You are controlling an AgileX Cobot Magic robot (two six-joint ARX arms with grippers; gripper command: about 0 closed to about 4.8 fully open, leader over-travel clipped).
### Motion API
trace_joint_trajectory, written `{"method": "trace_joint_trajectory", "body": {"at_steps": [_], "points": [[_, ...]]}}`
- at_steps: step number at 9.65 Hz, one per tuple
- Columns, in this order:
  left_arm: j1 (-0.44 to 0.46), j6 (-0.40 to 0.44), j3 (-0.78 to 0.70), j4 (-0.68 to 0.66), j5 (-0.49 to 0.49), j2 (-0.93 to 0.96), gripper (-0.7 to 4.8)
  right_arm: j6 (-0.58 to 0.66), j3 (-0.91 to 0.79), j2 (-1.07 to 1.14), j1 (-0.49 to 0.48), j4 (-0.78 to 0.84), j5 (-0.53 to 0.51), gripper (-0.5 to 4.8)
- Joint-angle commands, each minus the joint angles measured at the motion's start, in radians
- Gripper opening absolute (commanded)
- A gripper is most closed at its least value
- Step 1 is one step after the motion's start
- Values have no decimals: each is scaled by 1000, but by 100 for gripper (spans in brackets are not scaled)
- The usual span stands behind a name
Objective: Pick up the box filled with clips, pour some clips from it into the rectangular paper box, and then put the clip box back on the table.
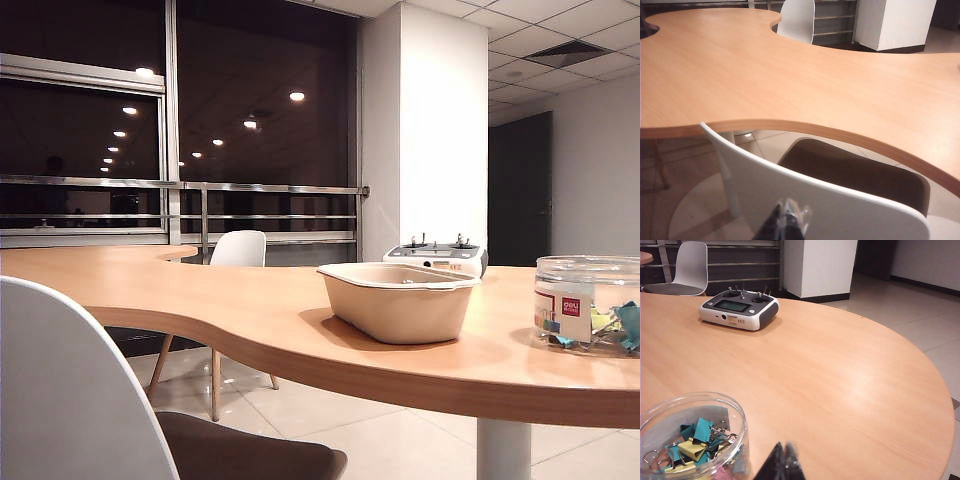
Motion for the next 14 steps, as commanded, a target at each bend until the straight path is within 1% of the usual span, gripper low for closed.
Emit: {"method": "trace_joint_trajectory", "body": {"at_steps": [1,4,5,6,7,8,9,10,11,12,13,14], "points": [[1,-13,0,14,3,-1,-7,-3,7,-2,2,16,4,-2],[1,-14,0,16,3,-1,-7,-3,12,-2,2,21,3,-2],[1,-46,6,51,2,-1,-7,12,37,-2,2,21,4,-2],[1,-209,277,-72,-3,37,-7,61,341,104,1,-172,62,-2],[1,-214,399,-126,0,136,-7,61,475,239,1,-203,68,-2],[1,-211,502,-125,10,266,-7,62,584,373,1,-204,64,-2],[0,-144,651,-125,156,480,-7,61,760,595,1,-226,14,-2],[0,-136,682,-126,187,522,-7,62,807,653,1,-235,2,-2],[-10,-137,793,-141,221,656,-7,61,928,789,1,-266,-27,-2],[-79,-131,974,-196,223,834,-7,61,1099,989,-2,-357,-82,-2],[-103,-126,1011,-205,230,873,-7,60,1132,1028,-5,-391,-106,-2],[-299,-114,1146,-219,265,1051,-7,37,1259,1224,-14,-600,-301,-2]]}}
